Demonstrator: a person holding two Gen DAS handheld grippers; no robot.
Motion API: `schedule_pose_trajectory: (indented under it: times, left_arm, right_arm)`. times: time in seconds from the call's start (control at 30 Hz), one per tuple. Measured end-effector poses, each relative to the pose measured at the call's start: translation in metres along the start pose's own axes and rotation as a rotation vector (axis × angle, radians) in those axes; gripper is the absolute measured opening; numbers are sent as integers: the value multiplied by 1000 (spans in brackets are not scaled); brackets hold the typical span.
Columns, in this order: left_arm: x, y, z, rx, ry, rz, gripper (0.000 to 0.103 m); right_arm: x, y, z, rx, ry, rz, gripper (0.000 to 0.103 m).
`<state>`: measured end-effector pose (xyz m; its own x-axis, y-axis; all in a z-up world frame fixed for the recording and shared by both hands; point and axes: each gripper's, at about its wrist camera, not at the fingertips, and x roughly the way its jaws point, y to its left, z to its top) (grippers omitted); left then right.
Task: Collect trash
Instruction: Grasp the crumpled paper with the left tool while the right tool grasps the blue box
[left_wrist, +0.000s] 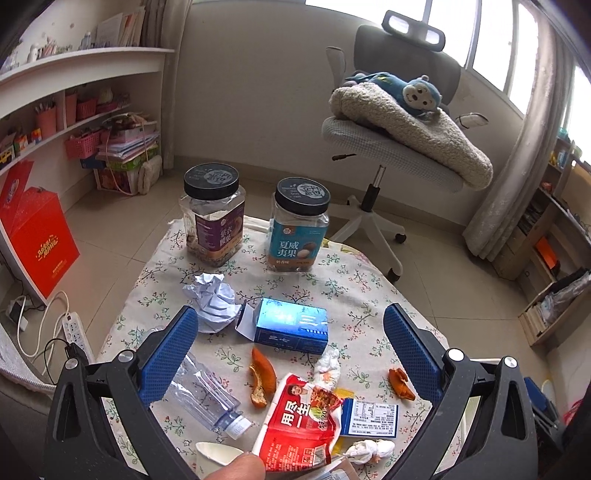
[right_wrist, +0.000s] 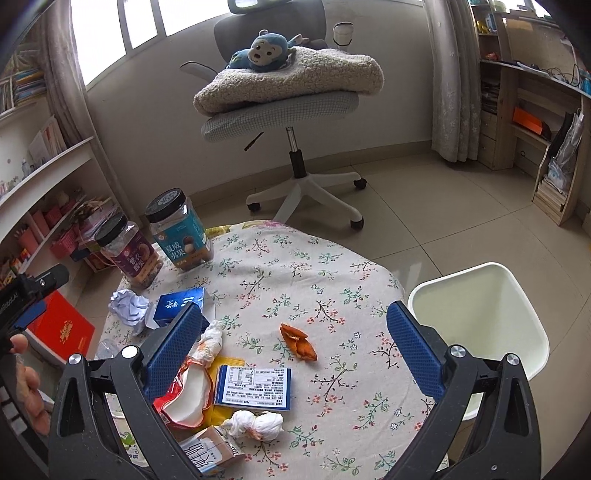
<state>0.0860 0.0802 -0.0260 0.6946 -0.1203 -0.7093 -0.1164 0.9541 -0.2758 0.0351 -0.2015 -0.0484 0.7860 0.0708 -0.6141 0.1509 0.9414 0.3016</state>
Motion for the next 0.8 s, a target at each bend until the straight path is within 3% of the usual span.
schedule_pose_trajectory:
  times: [0.07,0.2,0.27,0.37,0.4,0.63,0.7,0.8]
  left_arm:
    - [8,13,19,-18,-30,1,97]
    - [53,36,46,-62,68,-82,97]
    - [78,44,46,-67,127,-43,97]
    - [107,61,40,-71,173,110,97]
    - [116,67,40,-83,183,126,97]
    - [165,90,42,-180,169,99,95]
    - [178,96,41,-184,203,97,86]
    - [190,98,40,-155,256,167,76]
  right_arm:
    - [8,0,1,-7,53,-18,96]
    - [25,1,0,-27,117,-46,96]
    - [35,4,-1,-39,155,-54,96]
    - [49,9,-5,-48,193,-44,96]
    - [54,10,-6,-53,203,-44,96]
    - [84,27,-17,-111,267,-52,96]
    - [89,30,-22,-137,278,-58,96]
    - [97,33,-29,-178,286,-68,96]
